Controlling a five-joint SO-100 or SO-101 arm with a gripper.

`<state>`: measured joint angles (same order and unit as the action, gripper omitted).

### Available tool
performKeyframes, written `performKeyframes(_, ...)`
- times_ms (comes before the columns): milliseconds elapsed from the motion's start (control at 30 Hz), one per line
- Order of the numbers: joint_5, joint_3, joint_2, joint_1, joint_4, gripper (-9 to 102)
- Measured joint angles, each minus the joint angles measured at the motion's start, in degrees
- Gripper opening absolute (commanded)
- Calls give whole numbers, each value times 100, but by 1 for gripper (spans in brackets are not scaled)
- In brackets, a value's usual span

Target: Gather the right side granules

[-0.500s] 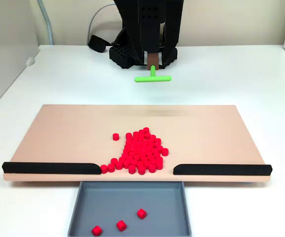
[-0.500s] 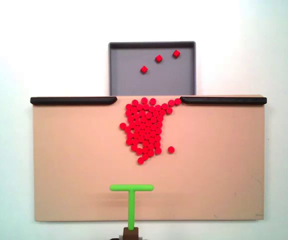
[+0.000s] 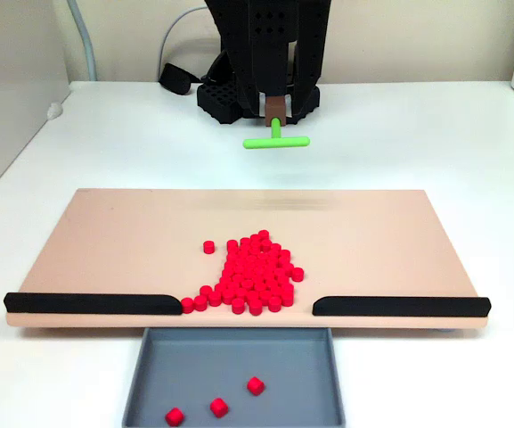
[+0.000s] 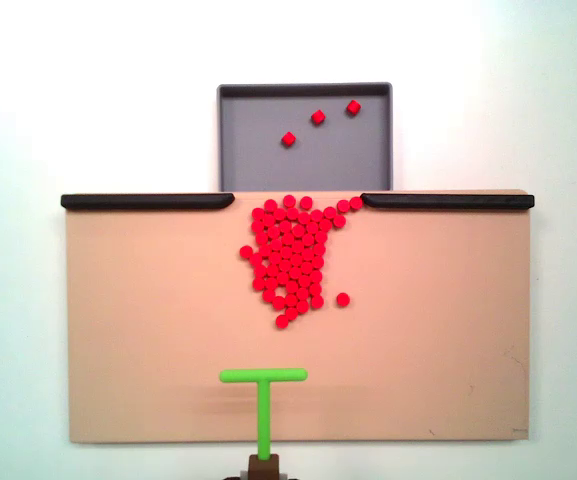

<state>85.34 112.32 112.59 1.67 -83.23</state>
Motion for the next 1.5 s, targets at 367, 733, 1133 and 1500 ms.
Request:
performKeyframes(367, 62, 0, 0, -79, 0, 0)
performKeyframes(733, 343, 0, 0, -176, 0, 0)
performKeyframes(1133, 413, 0, 0, -220, 0, 0)
performKeyframes(1500, 413, 0, 0, -220, 0, 0)
